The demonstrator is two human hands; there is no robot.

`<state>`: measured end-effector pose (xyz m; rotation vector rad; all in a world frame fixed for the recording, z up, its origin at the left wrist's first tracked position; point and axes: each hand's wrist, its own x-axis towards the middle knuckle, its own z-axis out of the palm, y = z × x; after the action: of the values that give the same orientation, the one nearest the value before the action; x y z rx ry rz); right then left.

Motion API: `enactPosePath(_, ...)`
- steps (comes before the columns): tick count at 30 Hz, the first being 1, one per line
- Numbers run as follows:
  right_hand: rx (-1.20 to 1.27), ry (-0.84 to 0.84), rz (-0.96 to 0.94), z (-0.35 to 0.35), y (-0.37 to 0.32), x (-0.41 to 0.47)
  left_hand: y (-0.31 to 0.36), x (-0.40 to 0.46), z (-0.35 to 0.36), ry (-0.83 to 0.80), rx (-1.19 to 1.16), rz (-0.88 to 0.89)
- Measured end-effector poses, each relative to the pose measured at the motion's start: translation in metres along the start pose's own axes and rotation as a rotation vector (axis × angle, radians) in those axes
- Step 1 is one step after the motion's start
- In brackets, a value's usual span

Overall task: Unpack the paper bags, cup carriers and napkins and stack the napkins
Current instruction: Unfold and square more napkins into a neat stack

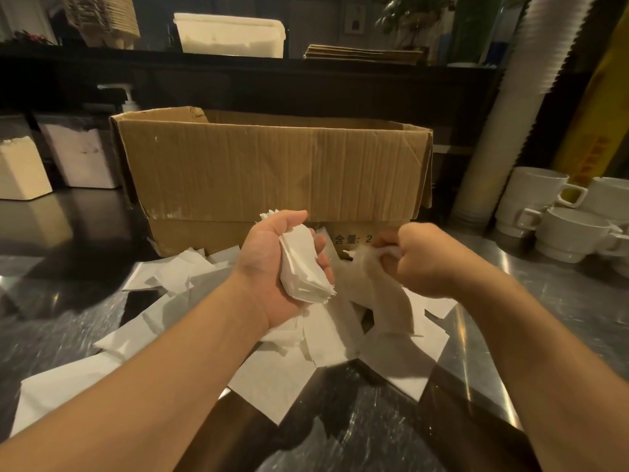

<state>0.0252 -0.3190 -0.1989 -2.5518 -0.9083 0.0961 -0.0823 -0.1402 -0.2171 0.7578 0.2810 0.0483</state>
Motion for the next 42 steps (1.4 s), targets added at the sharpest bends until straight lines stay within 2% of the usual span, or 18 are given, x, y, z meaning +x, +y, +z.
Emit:
enactPosePath(3, 0.328, 0.199, -0.049, -0.006, -0.002, -0.002, 0.001, 0.001, 0.000, -0.016, -0.015, 0.004)
enactPosePath(5, 0.534, 0.229, -0.022, -0.011, -0.008, -0.006, 0.002, 0.001, 0.000, -0.026, -0.023, 0.006)
enactPosePath(8, 0.876, 0.094, 0.108, -0.019, -0.012, -0.008, 0.003, 0.001, 0.000, -0.037, -0.039, -0.003)
enactPosePath(10, 0.941, -0.003, 0.150, -0.023, -0.011, -0.011, 0.004, 0.001, 0.000, -0.039, -0.051, -0.003)
enactPosePath(17, 0.279, -0.154, 0.223, -0.006, -0.009, -0.006, 0.003, 0.000, 0.000, 0.008, -0.039, 0.000)
enactPosePath(20, 0.120, -0.154, 0.206, -0.005, -0.008, -0.004, 0.003, 0.001, -0.001, 0.014, -0.041, 0.012)
enactPosePath(23, 0.148, -0.069, 0.159, -0.007, -0.007, -0.004, 0.004, 0.001, -0.002, -0.005, -0.053, 0.016)
enactPosePath(26, 0.356, 0.011, 0.110, -0.011, -0.008, -0.006, 0.005, -0.002, 0.002, -0.043, -0.112, 0.032)
enactPosePath(30, 0.453, 0.005, 0.047, -0.012, -0.008, -0.007, 0.009, -0.006, 0.004, -0.137, -0.184, 0.046)
enactPosePath(36, 0.084, -0.192, -0.068, -0.003, -0.010, -0.006, 0.008, -0.008, 0.006, -0.157, -0.243, 0.056)
enactPosePath(39, 0.033, -0.177, -0.086, 0.006, -0.011, -0.002, 0.008, -0.008, 0.006, -0.163, -0.225, 0.053)
enactPosePath(42, -0.121, -0.077, -0.155, 0.018, -0.010, 0.005, 0.009, -0.007, 0.006, -0.168, -0.203, 0.046)
